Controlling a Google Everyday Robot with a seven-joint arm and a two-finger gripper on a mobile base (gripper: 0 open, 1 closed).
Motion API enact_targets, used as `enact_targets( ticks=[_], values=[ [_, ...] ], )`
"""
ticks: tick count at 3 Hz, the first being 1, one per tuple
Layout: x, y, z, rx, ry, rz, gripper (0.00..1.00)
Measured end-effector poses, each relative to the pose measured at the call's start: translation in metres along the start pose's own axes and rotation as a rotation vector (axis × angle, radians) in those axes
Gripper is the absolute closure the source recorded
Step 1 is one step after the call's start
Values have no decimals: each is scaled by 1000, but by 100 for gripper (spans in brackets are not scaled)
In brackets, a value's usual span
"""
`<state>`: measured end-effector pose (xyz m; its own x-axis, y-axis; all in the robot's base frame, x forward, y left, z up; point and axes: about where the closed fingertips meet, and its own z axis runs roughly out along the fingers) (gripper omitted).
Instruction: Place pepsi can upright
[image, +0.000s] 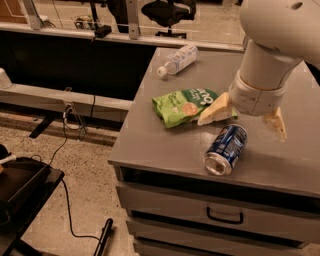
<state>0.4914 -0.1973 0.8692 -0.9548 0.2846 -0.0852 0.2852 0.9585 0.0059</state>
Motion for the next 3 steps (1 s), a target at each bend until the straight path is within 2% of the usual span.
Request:
enact_targets(
  ticks=[2,3],
  values=[
    [15,1,17,-25,44,-11,0],
    [22,3,24,-34,57,-29,18]
  ],
)
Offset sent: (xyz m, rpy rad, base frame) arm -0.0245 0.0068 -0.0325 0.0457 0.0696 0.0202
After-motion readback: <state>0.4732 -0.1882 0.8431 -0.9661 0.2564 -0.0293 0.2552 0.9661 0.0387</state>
